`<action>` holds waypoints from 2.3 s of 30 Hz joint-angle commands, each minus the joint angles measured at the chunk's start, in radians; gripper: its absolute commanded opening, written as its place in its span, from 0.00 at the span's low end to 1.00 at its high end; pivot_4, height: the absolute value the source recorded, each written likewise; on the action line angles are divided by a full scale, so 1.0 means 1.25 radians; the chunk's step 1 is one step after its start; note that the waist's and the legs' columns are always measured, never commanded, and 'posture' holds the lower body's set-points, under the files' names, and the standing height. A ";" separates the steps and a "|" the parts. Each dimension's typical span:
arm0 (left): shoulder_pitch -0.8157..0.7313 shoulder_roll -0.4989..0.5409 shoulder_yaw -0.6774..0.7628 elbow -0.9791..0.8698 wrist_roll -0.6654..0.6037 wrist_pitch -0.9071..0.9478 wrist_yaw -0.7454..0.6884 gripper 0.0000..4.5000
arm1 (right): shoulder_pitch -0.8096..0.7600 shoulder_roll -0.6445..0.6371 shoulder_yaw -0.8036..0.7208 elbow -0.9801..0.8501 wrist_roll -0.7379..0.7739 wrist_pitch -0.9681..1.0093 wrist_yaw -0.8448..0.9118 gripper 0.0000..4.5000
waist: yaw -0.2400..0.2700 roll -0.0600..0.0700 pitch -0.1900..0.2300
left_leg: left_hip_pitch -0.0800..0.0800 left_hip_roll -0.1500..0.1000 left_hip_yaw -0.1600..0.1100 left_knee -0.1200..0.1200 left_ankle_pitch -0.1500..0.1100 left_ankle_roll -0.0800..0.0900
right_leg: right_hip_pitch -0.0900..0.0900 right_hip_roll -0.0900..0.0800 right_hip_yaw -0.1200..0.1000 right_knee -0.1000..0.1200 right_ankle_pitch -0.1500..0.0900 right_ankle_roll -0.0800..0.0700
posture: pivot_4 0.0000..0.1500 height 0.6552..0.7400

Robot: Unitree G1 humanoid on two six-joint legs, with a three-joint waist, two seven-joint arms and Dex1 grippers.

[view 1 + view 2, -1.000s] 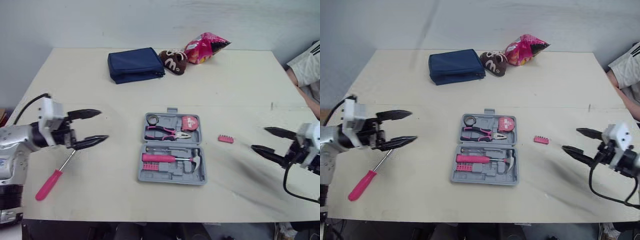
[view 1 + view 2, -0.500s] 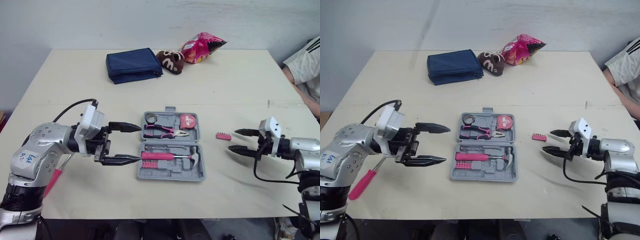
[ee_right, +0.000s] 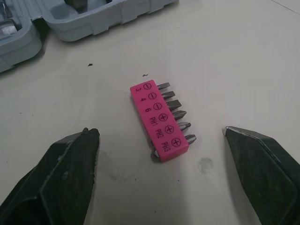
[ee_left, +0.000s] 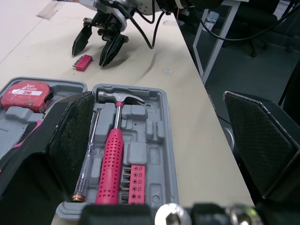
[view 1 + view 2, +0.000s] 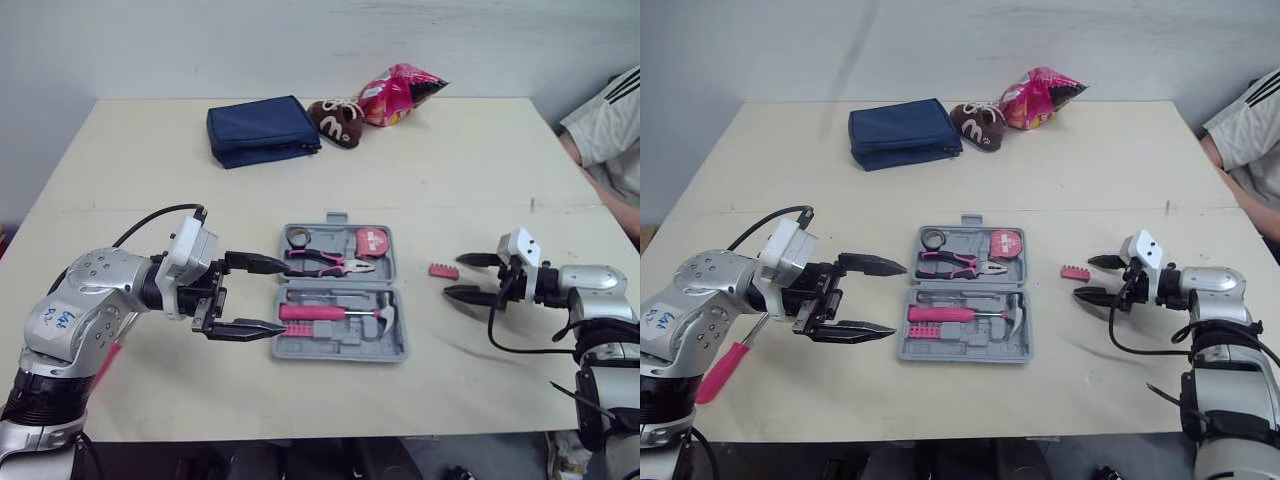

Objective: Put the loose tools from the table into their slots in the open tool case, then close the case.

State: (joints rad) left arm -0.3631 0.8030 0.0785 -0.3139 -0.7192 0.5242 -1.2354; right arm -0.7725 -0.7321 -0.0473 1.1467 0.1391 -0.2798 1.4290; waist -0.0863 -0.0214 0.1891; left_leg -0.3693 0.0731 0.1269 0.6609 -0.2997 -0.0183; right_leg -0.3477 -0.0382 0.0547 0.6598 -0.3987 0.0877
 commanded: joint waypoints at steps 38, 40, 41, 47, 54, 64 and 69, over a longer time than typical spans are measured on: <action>0.052 0.030 -0.011 0.060 0.085 -0.170 -0.126 1.00 | 0.399 -0.109 -0.014 -1.292 0.289 0.778 -0.261 0.17 | 0.011 0.002 0.002 | -0.002 0.000 -0.003 -0.001 -0.001 -0.001 | 0.000 -0.001 -0.002 0.000 0.000 0.000 | 1.00 1.00; 0.067 0.032 -0.011 0.062 0.096 -0.189 -0.136 1.00 | 0.414 -0.115 -0.003 -1.375 0.309 0.871 -0.317 0.17 | 0.012 0.002 0.002 | -0.002 0.000 -0.003 -0.002 -0.001 -0.001 | 0.000 -0.001 -0.002 -0.001 0.000 0.000 | 1.00 1.00; 0.076 0.037 -0.012 0.064 0.102 -0.198 -0.145 1.00 | 0.420 -0.122 0.006 -1.412 0.315 0.907 -0.337 0.17 | 0.013 0.002 0.002 | -0.002 0.000 -0.003 -0.002 -0.001 -0.001 | 0.000 -0.001 -0.002 -0.001 0.000 0.000 | 1.00 1.00; 0.112 0.041 -0.008 0.057 0.095 -0.186 -0.147 1.00 | 0.376 -0.148 0.101 -1.545 0.342 1.100 -0.443 0.17 | 0.017 0.001 0.002 | -0.007 -0.001 -0.002 -0.004 -0.001 -0.001 | -0.007 -0.002 -0.001 -0.001 0.000 0.000 | 1.00 1.00; 0.110 0.034 -0.012 0.047 0.093 -0.159 -0.128 1.00 | 0.286 -0.127 0.193 -1.532 0.330 1.196 -0.527 0.17 | 0.021 0.001 0.002 | -0.010 -0.001 -0.002 -0.003 -0.001 0.000 | -0.011 -0.003 -0.001 -0.001 0.000 0.000 | 1.00 1.00; 0.133 0.032 -0.004 0.037 0.105 -0.175 -0.108 1.00 | 0.179 -0.106 0.295 -1.479 0.329 1.240 -0.544 0.17 | 0.020 0.001 0.002 | -0.018 -0.001 -0.001 -0.001 0.000 0.001 | -0.019 -0.003 -0.001 0.002 0.000 0.000 | 1.00 1.00; 0.147 0.034 0.000 0.029 0.106 -0.181 -0.097 1.00 | 0.149 -0.078 0.334 -1.449 0.317 1.243 -0.562 0.17 | 0.017 0.000 0.001 | -0.018 -0.001 -0.001 -0.001 0.001 0.001 | -0.020 -0.003 0.000 0.003 0.000 0.000 | 1.00 1.00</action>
State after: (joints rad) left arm -0.1845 0.8416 0.0596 -0.2401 -0.5839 0.3121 -1.3605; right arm -0.5757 -0.8289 0.3630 -0.6572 0.5439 1.2703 0.7317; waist -0.0652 -0.0209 0.1909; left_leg -0.3916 0.0722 0.1261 0.6598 -0.2989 -0.0170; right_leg -0.3724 -0.0417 0.0540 0.6636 -0.3987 0.0876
